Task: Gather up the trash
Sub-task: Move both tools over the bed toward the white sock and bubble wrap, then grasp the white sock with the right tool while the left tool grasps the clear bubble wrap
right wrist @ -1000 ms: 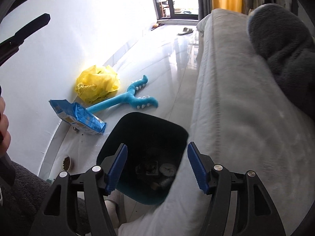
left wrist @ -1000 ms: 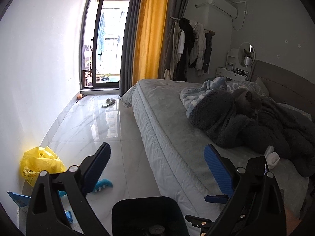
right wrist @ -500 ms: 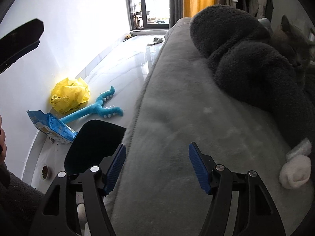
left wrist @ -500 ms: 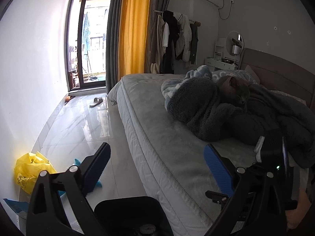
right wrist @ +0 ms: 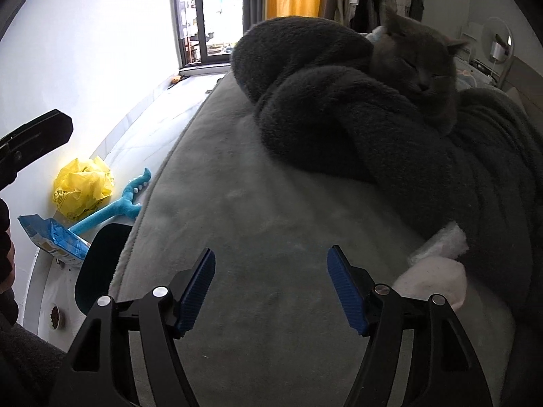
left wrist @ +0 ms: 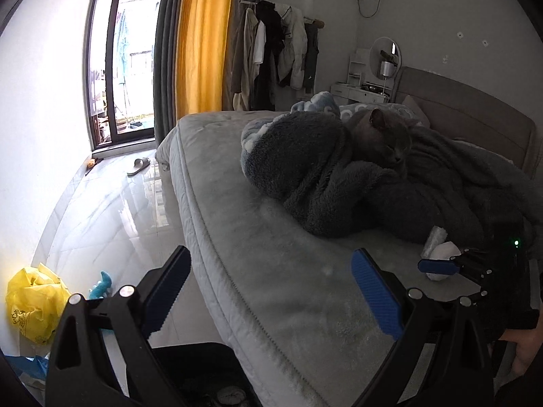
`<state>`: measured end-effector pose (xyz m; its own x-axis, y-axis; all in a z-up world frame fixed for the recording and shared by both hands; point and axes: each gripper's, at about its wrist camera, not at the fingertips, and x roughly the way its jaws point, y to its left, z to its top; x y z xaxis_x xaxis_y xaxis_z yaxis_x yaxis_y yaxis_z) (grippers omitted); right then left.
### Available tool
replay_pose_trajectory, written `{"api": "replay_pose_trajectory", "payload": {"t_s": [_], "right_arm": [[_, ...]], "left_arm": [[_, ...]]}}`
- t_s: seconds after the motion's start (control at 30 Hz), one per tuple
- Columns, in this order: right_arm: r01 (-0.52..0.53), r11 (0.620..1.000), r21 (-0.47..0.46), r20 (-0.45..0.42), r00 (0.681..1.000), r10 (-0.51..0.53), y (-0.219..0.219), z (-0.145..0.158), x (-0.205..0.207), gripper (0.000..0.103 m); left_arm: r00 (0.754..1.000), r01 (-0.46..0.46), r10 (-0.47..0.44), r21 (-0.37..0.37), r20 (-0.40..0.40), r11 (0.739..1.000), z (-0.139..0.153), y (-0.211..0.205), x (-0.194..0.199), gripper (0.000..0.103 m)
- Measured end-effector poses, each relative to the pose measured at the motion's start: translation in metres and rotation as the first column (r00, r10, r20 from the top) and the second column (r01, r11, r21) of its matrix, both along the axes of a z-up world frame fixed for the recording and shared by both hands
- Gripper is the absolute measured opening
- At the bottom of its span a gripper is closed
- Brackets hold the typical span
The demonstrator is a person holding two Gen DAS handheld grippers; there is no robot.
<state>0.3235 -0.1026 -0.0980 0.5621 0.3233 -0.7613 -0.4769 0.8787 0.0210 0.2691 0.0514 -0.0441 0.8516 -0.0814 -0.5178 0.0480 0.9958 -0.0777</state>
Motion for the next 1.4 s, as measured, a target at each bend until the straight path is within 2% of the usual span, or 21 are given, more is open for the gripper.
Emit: {"api": "replay_pose_trajectory", "payload": {"t_s": [0.17, 0.4, 0.73, 0.9, 1.1, 1.17, 1.33, 1.4], "right_arm": [[0.035, 0.999, 0.017, 0.024, 0.999, -0.036, -0.026, 0.006, 0.006, 0.074], [0.116, 0.992, 0.046, 0.042, 0.992, -0.118, -0.062, 0.01, 0.015, 0.075], [0.207, 0.977, 0.042, -0.002, 0.978, -0.207, -0.106, -0.006, 0.025, 0.075], [0.246, 0.967, 0.066, -0.04, 0.969, -0.243, -0.13, -0.018, 0.031, 0.075], [0.271, 0.959, 0.083, -0.06, 0.962, -0.267, -0.154, -0.03, 0.036, 0.075], [0.277, 0.958, 0.079, -0.066, 0.96, -0.273, -0.159, -0.032, 0.038, 0.067], [0.289, 0.954, 0.083, -0.081, 0.956, -0.283, -0.172, -0.037, 0.04, 0.058], [0.286, 0.954, 0.093, -0.083, 0.957, -0.279, -0.176, -0.036, 0.039, 0.053]], "left_arm": [[1.0, 0.026, -0.026, -0.011, -0.004, 1.0, -0.002, -0.016, 0.011, 0.097], [0.998, 0.053, -0.054, -0.024, -0.014, 0.998, -0.006, -0.035, 0.025, 0.097], [0.994, 0.109, -0.109, -0.01, 0.008, 0.994, -0.003, -0.071, 0.032, 0.097], [0.989, 0.146, -0.145, -0.064, 0.019, 0.987, -0.002, -0.085, 0.037, 0.097], [0.988, 0.157, -0.157, -0.08, 0.01, 0.984, -0.007, -0.099, 0.045, 0.097], [0.986, 0.166, -0.166, -0.076, 0.006, 0.983, -0.009, -0.104, 0.046, 0.097], [0.979, 0.2, -0.201, -0.082, -0.012, 0.976, -0.015, -0.117, 0.052, 0.097], [0.977, 0.212, -0.213, -0.064, -0.009, 0.975, -0.018, -0.123, 0.053, 0.097]]}}
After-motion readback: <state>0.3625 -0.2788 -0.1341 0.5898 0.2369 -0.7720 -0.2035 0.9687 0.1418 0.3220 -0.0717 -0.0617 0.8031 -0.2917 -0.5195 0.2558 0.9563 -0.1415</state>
